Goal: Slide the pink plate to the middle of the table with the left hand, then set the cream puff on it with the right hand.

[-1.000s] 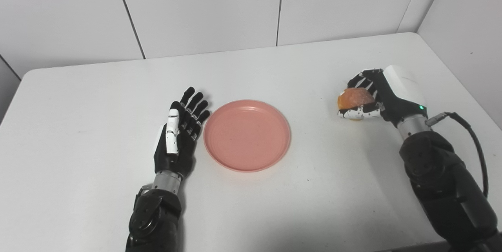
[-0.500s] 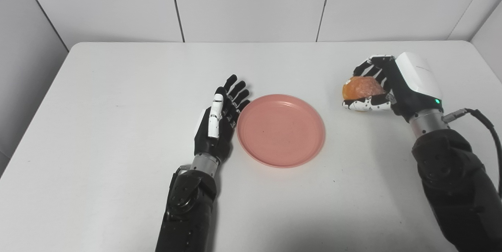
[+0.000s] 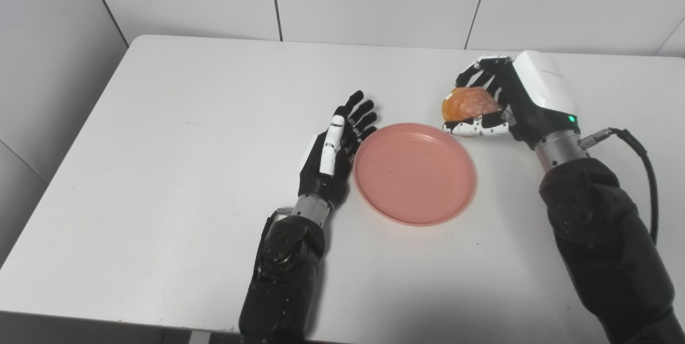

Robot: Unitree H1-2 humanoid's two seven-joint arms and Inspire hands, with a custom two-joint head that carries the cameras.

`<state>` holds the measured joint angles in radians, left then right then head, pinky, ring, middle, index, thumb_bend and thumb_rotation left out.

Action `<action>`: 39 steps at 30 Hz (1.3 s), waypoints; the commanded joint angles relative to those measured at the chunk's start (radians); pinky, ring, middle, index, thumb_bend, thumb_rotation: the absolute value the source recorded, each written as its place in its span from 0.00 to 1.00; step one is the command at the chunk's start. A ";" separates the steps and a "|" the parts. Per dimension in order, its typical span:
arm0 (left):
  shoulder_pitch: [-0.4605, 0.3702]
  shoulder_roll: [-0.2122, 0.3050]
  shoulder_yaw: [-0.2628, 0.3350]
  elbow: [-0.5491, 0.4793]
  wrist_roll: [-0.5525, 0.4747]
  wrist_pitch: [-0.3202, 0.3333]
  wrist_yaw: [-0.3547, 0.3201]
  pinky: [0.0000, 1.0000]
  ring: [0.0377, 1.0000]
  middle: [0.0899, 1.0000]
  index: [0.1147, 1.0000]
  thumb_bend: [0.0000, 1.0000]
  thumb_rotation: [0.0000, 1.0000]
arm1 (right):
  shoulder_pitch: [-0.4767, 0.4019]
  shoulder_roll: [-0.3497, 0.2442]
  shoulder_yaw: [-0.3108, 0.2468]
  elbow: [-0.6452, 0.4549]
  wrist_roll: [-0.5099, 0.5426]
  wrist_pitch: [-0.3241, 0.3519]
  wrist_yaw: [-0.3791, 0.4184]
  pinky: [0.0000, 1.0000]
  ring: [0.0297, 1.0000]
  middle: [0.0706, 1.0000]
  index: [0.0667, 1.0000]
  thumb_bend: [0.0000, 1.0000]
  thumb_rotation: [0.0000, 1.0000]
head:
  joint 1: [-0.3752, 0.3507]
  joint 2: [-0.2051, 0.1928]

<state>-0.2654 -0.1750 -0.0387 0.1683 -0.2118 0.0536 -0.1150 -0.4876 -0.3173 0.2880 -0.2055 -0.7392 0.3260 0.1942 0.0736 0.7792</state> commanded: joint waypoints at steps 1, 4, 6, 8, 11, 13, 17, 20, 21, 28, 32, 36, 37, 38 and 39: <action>0.029 -0.007 0.000 0.038 0.011 0.046 0.023 0.91 0.91 0.91 0.89 0.44 1.00 | -0.047 0.002 0.002 -0.004 -0.020 -0.064 -0.033 0.25 0.31 0.38 0.45 0.51 0.14 | 0.001 0.001; 0.026 -0.009 0.003 0.039 0.006 0.048 0.021 0.91 0.91 0.91 0.89 0.43 1.00 | -0.042 0.023 0.018 0.025 -0.007 -0.085 -0.026 0.27 0.34 0.41 0.45 0.51 0.14 | 0.000 0.004; 0.026 -0.009 0.004 0.039 0.005 0.048 0.020 0.91 0.91 0.90 0.89 0.43 1.00 | -0.037 0.031 0.021 0.027 0.002 -0.090 -0.016 0.28 0.35 0.42 0.45 0.51 0.14 | -0.002 0.005; 0.027 -0.007 0.004 0.039 0.007 0.046 0.019 0.91 0.91 0.90 0.89 0.44 1.00 | -0.032 0.038 0.030 0.030 0.006 -0.097 -0.011 0.30 0.38 0.44 0.45 0.51 0.14 | -0.006 0.007; 0.027 -0.004 0.003 0.038 0.011 0.049 0.019 0.90 0.90 0.90 0.89 0.44 1.00 | -0.027 0.053 0.045 0.040 0.019 -0.109 -0.011 0.31 0.38 0.43 0.45 0.51 0.13 | -0.010 0.009; 0.026 -0.004 0.003 0.035 0.010 0.052 0.020 0.90 0.91 0.91 0.89 0.44 1.00 | -0.023 0.062 0.056 0.043 0.012 -0.106 -0.006 0.31 0.37 0.43 0.45 0.51 0.13 | -0.017 0.010; 0.028 0.000 0.004 0.031 0.008 0.051 0.016 0.90 0.91 0.91 0.89 0.43 1.00 | -0.018 0.077 0.074 0.043 -0.001 -0.086 0.012 0.28 0.34 0.41 0.45 0.51 0.13 | -0.034 0.013; 0.028 0.003 0.007 0.025 0.005 0.059 0.017 0.90 0.91 0.91 0.89 0.44 1.00 | -0.012 0.091 0.083 0.049 -0.014 -0.074 0.017 0.27 0.33 0.40 0.45 0.51 0.13 | -0.045 0.015; 0.028 0.004 0.008 0.025 0.004 0.059 0.015 0.90 0.91 0.91 0.90 0.43 1.00 | -0.010 0.093 0.083 0.049 -0.016 -0.075 0.019 0.27 0.33 0.40 0.45 0.51 0.13 | -0.045 0.015; 0.031 0.008 0.014 0.014 -0.005 0.062 0.010 0.91 0.91 0.91 0.90 0.43 1.00 | 0.008 0.095 0.085 0.041 -0.032 -0.064 0.046 0.27 0.34 0.40 0.45 0.51 0.13 | -0.077 0.024; 0.030 0.011 0.016 0.010 -0.005 0.065 0.012 0.91 0.91 0.91 0.90 0.43 1.00 | 0.019 0.095 0.082 0.032 -0.049 -0.053 0.064 0.26 0.33 0.41 0.45 0.51 0.13 | -0.085 0.027; 0.032 0.013 0.019 0.001 -0.008 0.074 0.014 0.91 0.91 0.91 0.89 0.42 1.00 | 0.025 0.091 0.077 0.030 -0.058 -0.057 0.073 0.26 0.33 0.41 0.45 0.51 0.13 | -0.102 0.030; 0.032 0.013 0.021 -0.003 -0.010 0.079 0.015 0.91 0.91 0.91 0.89 0.42 1.00 | 0.027 0.089 0.075 0.031 -0.057 -0.061 0.074 0.26 0.33 0.41 0.45 0.51 0.13 | -0.109 0.032; 0.033 0.013 0.023 -0.006 -0.011 0.083 0.016 0.91 0.91 0.90 0.89 0.42 1.00 | 0.029 0.088 0.074 0.031 -0.057 -0.063 0.074 0.27 0.34 0.41 0.45 0.51 0.13 | -0.109 0.032; 0.033 0.012 0.024 -0.009 -0.012 0.087 0.017 0.90 0.91 0.90 0.89 0.42 1.00 | 0.030 0.086 0.072 0.033 -0.057 -0.066 0.074 0.28 0.35 0.42 0.45 0.51 0.14 | -0.111 0.033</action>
<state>-0.2640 -0.1725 -0.0258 0.1491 -0.2165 0.0737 -0.1172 -0.4355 -0.2275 0.3754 -0.1432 -0.7935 0.2676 0.2763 -0.0383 0.8115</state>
